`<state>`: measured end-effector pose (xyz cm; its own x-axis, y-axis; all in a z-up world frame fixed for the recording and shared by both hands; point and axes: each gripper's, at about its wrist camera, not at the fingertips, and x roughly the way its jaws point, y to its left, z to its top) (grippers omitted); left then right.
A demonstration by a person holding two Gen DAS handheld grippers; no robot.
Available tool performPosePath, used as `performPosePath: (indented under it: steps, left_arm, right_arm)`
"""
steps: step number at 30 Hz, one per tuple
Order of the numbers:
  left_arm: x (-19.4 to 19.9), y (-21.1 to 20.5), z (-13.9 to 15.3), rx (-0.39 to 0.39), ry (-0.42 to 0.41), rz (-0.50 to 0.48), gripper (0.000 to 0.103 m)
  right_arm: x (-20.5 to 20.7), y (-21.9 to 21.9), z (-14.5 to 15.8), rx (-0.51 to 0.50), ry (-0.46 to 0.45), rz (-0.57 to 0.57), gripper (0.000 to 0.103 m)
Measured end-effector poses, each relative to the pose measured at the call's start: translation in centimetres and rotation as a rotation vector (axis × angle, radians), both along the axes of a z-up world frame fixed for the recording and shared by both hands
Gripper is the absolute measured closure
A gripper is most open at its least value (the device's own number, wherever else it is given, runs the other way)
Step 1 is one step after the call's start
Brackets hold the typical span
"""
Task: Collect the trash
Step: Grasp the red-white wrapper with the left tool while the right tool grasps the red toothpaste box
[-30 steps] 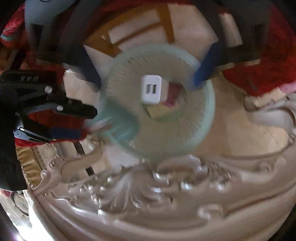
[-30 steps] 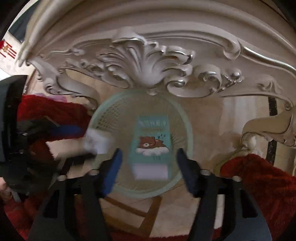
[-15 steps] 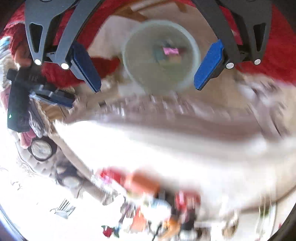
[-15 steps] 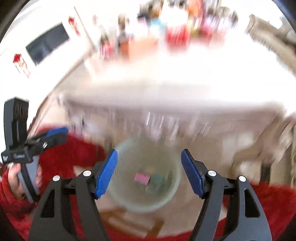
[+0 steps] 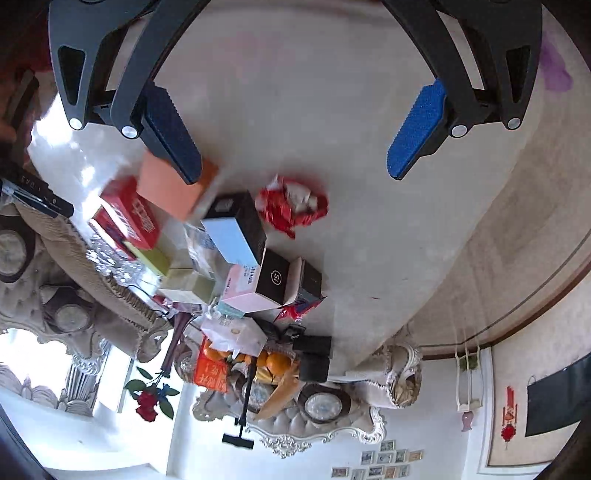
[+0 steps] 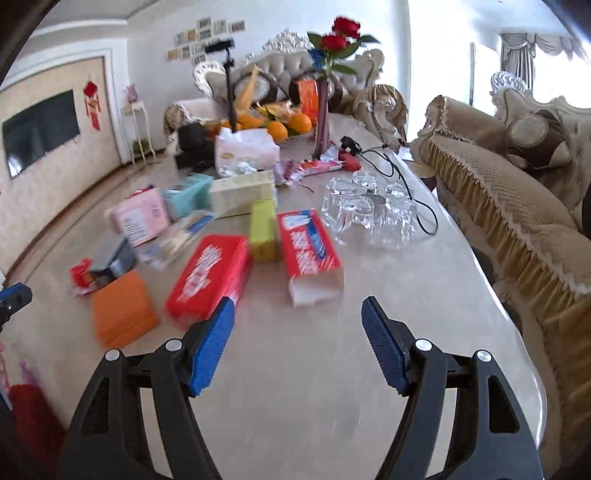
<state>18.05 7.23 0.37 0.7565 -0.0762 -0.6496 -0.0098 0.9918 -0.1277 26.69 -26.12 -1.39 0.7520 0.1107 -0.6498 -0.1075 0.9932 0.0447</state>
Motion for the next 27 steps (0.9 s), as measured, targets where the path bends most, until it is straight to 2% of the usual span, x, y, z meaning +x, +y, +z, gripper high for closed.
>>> performPosePath:
  steps: [6,12,15,18,19,20,21,22,23,27]
  left_arm:
    - [4.0,-0.9,-2.0,0.092,0.054,0.010,0.005]
    - [6.8,-0.7,-3.9,0.147,0.143,0.030,0.005]
    - [6.9,-0.3,-4.3,0.116,0.164,0.008,0.005]
    - [6.6,0.2,-4.1,0.084,0.148,-0.004,0.006]
    - [6.7,0.2,-4.1,0.083,0.153,-0.010,0.012]
    - [6.9,0.2,-4.4,0.079,0.173,-0.023,0.029]
    - [6.9,0.0,-4.4,0.099,0.173,-0.029,0.033]
    - [6.9,-0.2,-4.5,0.115,0.175,-0.040,0.048]
    - [7.0,-0.3,-4.5,0.120,0.177,-0.045,0.057]
    - [6.8,0.7,-4.2,0.027,0.183,-0.067,0.062]
  right_arm:
    - [3.9,0.1,-1.3,-0.047,0.048,0.018,0.035]
    - [5.1,0.1,-2.1,-0.050,0.082,0.022,0.035]
    - [5.6,0.2,-2.4,-0.064,0.088,0.028,0.035]
    - [6.1,0.4,-2.7,-0.071,0.106,0.034,0.036]
    - [6.4,0.4,-2.7,-0.069,0.112,0.036,0.036]
    - [6.4,0.5,-2.8,-0.067,0.117,0.039,0.036]
    - [6.5,0.5,-2.8,-0.067,0.121,0.043,0.038]
    - [6.4,0.6,-2.9,-0.067,0.130,0.043,0.051]
    - [6.5,0.6,-2.9,-0.062,0.140,0.041,0.057]
    - [6.0,0.4,-2.6,-0.024,0.156,0.038,0.058]
